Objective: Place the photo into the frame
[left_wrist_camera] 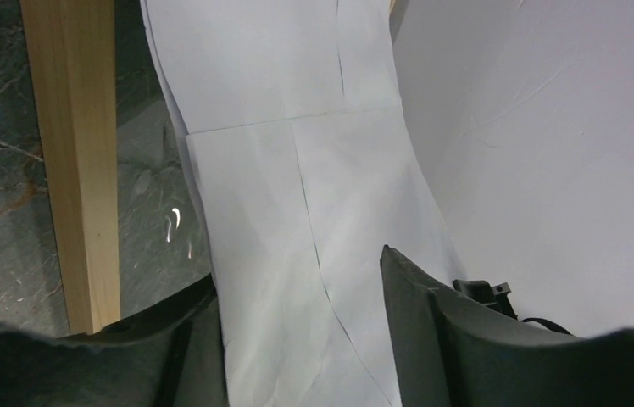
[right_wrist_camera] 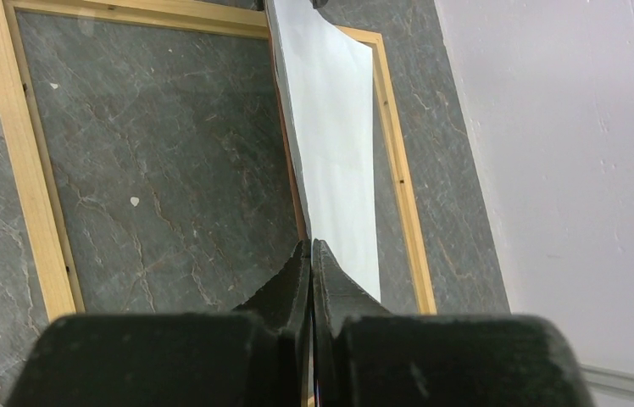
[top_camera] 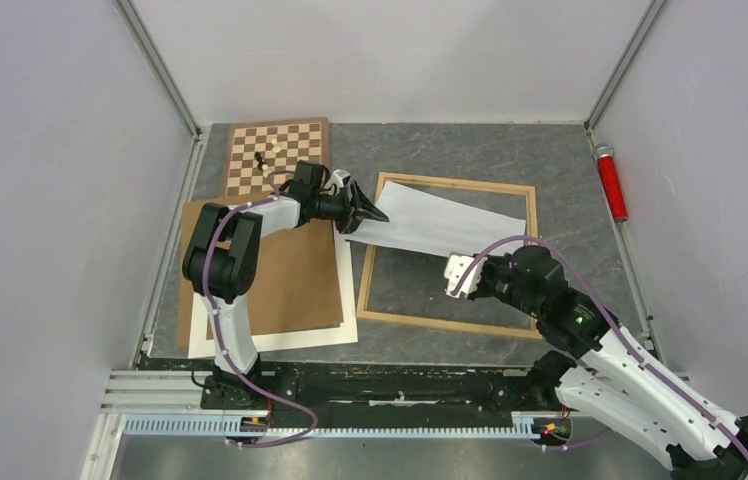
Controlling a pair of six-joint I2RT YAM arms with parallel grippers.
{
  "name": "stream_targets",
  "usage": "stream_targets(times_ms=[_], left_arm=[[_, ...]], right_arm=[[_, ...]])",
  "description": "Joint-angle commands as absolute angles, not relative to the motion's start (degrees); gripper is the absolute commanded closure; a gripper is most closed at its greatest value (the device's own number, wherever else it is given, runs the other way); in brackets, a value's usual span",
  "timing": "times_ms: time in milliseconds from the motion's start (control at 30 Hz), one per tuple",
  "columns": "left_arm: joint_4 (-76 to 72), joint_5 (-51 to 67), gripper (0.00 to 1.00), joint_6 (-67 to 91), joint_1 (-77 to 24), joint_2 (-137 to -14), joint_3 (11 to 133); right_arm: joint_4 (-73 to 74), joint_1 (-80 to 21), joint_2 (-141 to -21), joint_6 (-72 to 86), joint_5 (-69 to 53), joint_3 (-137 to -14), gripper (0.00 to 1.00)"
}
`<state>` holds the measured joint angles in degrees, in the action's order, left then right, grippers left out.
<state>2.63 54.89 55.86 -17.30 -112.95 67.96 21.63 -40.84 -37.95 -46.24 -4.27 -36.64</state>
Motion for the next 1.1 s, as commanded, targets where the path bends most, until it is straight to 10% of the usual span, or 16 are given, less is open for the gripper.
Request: stream_targets(times_ms=[0,400,633,1067], left_arm=[[-2.9,57.2,0.41,59.9,-18.0,-112.1,66.7],[-3.6,56.2,0.97,58.4,-19.4,-109.1,65.2],[-7.8,54.4,0.98,59.3,-19.4,-108.7,63.4],[-23.7,44.7,0.98,61.6,-19.7,-108.6,58.1]], right_arm=[[21.2,-39.9,-37.6,-45.3,-6.6,-37.8,1.00],[24.6,-36.8,-36.2,-44.0,-12.5,-34.7,0.54],[29.0,-33.1,-36.0,-43.3,-18.1,-35.3,0.06],[36.9,-25.8,-32.0,-43.3,-19.3,-38.0,0.02]])
